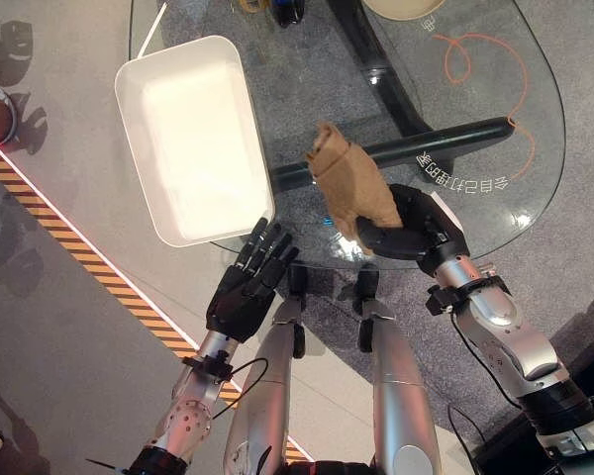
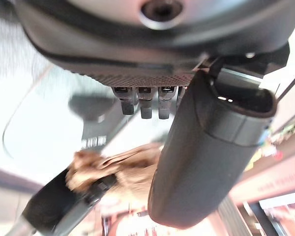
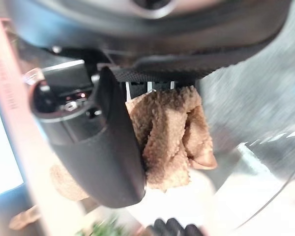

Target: Wipe the table with a cloth and put it in the basket.

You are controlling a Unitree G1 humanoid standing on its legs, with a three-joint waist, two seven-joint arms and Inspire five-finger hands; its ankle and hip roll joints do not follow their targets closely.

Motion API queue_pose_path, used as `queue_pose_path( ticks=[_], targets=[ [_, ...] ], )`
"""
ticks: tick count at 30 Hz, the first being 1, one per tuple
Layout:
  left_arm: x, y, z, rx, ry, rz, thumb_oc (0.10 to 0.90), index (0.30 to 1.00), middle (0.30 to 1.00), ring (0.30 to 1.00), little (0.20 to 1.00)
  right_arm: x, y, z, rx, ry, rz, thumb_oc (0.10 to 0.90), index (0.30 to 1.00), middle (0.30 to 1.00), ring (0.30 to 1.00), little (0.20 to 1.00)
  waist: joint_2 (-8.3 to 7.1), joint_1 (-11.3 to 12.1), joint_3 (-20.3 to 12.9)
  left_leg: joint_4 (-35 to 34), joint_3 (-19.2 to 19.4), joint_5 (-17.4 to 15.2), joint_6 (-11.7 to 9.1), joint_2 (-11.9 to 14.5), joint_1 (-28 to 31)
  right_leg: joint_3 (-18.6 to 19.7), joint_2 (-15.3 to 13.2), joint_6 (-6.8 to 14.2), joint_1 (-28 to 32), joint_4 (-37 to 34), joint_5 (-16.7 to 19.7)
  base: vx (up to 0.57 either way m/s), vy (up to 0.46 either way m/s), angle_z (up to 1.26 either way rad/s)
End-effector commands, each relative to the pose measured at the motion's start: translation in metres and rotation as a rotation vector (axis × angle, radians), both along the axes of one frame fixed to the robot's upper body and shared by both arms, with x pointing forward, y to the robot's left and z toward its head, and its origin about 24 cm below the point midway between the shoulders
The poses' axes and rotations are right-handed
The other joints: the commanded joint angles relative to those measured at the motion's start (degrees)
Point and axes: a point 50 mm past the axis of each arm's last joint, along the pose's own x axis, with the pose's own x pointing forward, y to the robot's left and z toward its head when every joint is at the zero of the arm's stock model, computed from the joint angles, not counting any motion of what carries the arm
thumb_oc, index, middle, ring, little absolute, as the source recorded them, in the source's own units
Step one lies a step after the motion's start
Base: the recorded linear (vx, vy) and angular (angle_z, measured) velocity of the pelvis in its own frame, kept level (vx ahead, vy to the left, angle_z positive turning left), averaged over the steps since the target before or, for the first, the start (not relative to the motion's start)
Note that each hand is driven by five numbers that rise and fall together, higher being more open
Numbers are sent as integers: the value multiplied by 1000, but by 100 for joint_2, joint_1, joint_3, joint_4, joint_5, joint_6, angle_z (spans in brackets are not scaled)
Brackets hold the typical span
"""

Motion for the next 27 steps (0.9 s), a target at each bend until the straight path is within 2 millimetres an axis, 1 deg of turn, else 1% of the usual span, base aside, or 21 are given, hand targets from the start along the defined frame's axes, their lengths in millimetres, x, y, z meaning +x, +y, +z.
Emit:
queue_pose_path(
  ticks=[1,6,11,13,19,24,27],
  targets=[
    [-3,-5,32,-29,-188,-80,800,900,900,900,900,-35,36,79,135,-422,343,100,300,300,300,200,9,8,-134,344,176,-652,152,-164,184,-207,343,46,193,-194,21,0,0,0],
    [0,-11,40,-25,-192,-119,800,900,900,900,900,-38,41,83,139,-446,387,100,300,300,300,200,-20,-10,-134,306,199,-640,159,-183,196,-173,363,67,205,-277,79,0,0,0],
    [-1,-10,39,-47,-189,-129,800,900,900,900,900,-41,42,80,141,-450,413,100,300,300,300,200,-32,-17,-134,290,195,-636,157,-208,223,-137,361,72,263,-345,102,-9,0,-2],
    [0,-10,43,-74,-211,-138,800,900,900,900,900,-41,43,79,121,-444,428,100,300,300,300,200,-42,-19,-134,282,201,-634,158,-211,233,-141,352,72,280,-376,113,0,0,0],
    [5,-8,65,-91,-287,-99,800,900,900,900,900,-42,54,71,20,-408,478,100,300,300,300,200,-107,6,-134,244,176,-589,139,-216,235,-164,346,81,318,-430,136,0,-5,0],
    [9,-5,88,-118,-359,-56,800,900,900,900,900,-39,60,60,-105,-359,480,100,300,300,300,200,-173,39,-134,198,147,-532,123,-224,196,-218,340,78,311,-471,152,-1,-27,1],
    [11,-3,95,-120,-366,-22,800,900,900,900,900,-40,63,55,-158,-340,500,100,300,300,300,200,-191,57,-134,193,120,-519,117,-238,170,-235,336,76,302,-480,148,0,0,0]
  ],
)
